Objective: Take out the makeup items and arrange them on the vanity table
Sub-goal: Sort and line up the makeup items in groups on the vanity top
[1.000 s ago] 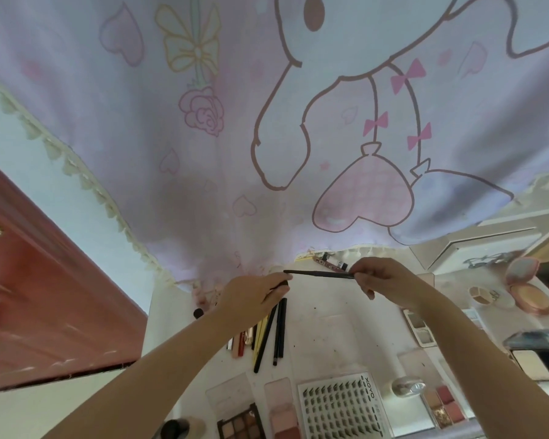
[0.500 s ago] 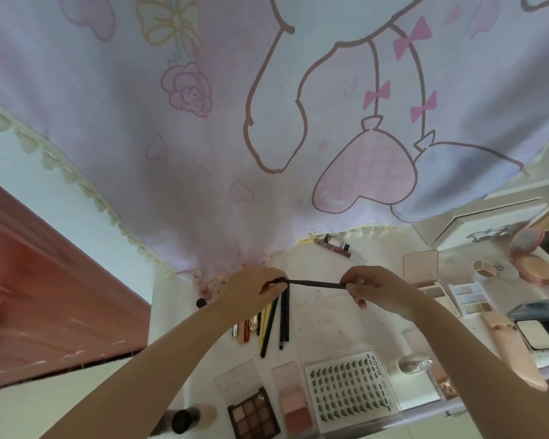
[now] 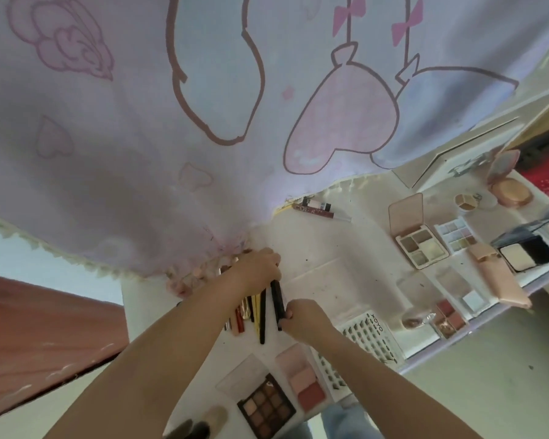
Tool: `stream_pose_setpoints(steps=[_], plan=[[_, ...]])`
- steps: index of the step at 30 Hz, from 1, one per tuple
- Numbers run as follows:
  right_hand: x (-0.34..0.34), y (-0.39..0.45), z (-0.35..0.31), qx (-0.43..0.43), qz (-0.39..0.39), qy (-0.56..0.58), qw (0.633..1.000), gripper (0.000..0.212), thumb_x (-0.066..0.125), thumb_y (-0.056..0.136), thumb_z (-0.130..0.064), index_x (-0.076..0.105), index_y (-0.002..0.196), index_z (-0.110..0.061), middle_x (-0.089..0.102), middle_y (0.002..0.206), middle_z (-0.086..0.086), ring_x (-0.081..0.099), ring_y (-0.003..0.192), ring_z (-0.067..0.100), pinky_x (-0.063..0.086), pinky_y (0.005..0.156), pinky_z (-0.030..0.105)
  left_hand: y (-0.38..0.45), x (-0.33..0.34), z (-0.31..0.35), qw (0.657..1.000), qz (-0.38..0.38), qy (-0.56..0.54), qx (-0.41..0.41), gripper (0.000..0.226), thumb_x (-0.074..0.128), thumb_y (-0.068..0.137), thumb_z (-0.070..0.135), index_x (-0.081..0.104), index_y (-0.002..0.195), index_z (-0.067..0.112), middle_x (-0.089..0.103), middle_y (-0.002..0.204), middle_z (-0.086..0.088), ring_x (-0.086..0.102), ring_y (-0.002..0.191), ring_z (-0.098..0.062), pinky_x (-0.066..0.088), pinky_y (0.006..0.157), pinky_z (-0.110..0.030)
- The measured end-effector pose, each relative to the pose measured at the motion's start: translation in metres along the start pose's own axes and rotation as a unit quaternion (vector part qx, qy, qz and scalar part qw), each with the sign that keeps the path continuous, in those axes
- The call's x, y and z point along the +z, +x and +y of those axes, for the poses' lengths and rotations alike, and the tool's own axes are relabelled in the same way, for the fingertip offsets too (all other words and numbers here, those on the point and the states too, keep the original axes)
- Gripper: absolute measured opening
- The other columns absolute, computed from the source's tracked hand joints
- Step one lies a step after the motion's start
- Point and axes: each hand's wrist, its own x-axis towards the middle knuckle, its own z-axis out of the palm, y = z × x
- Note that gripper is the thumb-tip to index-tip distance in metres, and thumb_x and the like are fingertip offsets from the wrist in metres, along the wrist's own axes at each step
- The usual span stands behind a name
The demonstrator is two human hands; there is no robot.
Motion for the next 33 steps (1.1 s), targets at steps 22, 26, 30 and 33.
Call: stream_pose_setpoints(steps=[22, 26, 30, 33], plan=[[-0.113, 0.062, 0.046, 0.028, 0.243, -0.162, 0.956, 0.04, 0.043, 0.092, -0.016, 0.04, 0.129, -0.002, 0.045, 0.128, 0.019, 0.042, 0.117, 0.033, 0.036, 0.096, 0.037, -0.011, 0.028, -0.004, 0.965, 0.173, -0.164, -0.112, 0.034, 0.039, 0.091, 0.007, 0.055, 0.121, 0.009, 0.051, 0.125, -0.006, 0.044, 0.114, -0.021, 0.038, 0.091, -0.029], [-0.137, 0.089, 0.048, 0.036, 0.214, -0.266, 0.939, 0.035, 0.042, 0.091, -0.013, 0.041, 0.124, -0.003, 0.045, 0.124, 0.016, 0.043, 0.115, 0.032, 0.04, 0.091, 0.038, -0.018, 0.026, 0.006, 0.945, 0.178, -0.176, -0.211, 0.034, 0.038, 0.093, 0.014, 0.051, 0.125, 0.014, 0.048, 0.125, -0.002, 0.042, 0.114, -0.016, 0.041, 0.095, -0.03], [-0.142, 0.089, 0.059, -0.002, 0.171, -0.305, 0.937, 0.027, 0.041, 0.086, -0.003, 0.052, 0.111, 0.0, 0.052, 0.112, 0.015, 0.048, 0.107, 0.031, 0.043, 0.085, 0.035, -0.015, 0.016, 0.025, 0.926, 0.176, -0.187, -0.277, 0.038, 0.039, 0.093, 0.016, 0.043, 0.13, 0.013, 0.044, 0.131, -0.002, 0.039, 0.122, -0.018, 0.04, 0.098, -0.032], [-0.149, 0.076, 0.064, -0.062, 0.151, -0.267, 0.95, 0.024, 0.038, 0.091, -0.01, 0.052, 0.107, 0.001, 0.054, 0.108, 0.017, 0.051, 0.101, 0.031, 0.039, 0.076, 0.031, -0.001, 0.002, 0.045, 0.909, 0.237, -0.179, -0.292, 0.042, 0.048, 0.089, 0.014, 0.044, 0.13, 0.007, 0.047, 0.129, -0.009, 0.043, 0.124, -0.025, 0.038, 0.097, -0.036]])
